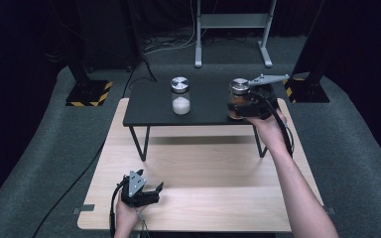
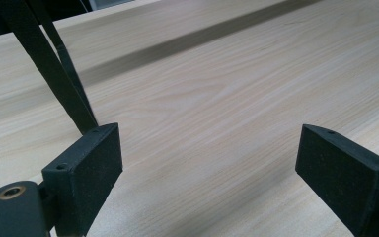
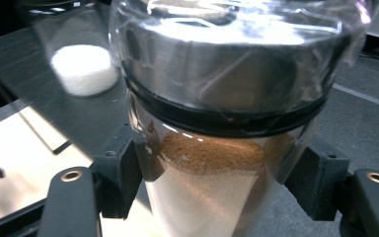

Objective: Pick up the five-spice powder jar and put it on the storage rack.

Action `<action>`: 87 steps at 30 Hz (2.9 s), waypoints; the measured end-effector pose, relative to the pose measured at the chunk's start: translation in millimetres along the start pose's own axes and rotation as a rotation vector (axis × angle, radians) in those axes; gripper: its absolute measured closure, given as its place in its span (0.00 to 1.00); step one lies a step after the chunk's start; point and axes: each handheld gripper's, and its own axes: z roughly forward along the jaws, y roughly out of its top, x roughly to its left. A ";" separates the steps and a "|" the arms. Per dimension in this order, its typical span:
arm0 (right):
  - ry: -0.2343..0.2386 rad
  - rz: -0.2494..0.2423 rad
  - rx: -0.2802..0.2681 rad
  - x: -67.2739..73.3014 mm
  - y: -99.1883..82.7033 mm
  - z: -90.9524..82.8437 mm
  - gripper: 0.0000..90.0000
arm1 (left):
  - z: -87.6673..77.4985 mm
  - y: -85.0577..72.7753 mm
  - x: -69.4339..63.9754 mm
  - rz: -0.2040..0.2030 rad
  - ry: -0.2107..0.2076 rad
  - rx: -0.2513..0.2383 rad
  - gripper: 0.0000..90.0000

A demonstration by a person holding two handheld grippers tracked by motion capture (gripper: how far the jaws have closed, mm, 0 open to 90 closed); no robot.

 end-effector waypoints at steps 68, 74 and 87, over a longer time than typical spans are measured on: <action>0.124 -0.010 -0.077 -22.5 -279.3 -39.5 0.03 | -0.7 -0.7 -2.9 -0.006 0.012 -0.003 0.11; 0.100 -0.006 -0.107 -18.4 -304.2 -40.9 0.04 | -4.9 -14.8 -11.6 0.021 0.060 -0.088 0.12; 0.075 0.018 -0.110 -21.2 -318.4 -43.1 0.04 | -5.2 -10.6 -7.2 -0.027 0.046 -0.060 0.07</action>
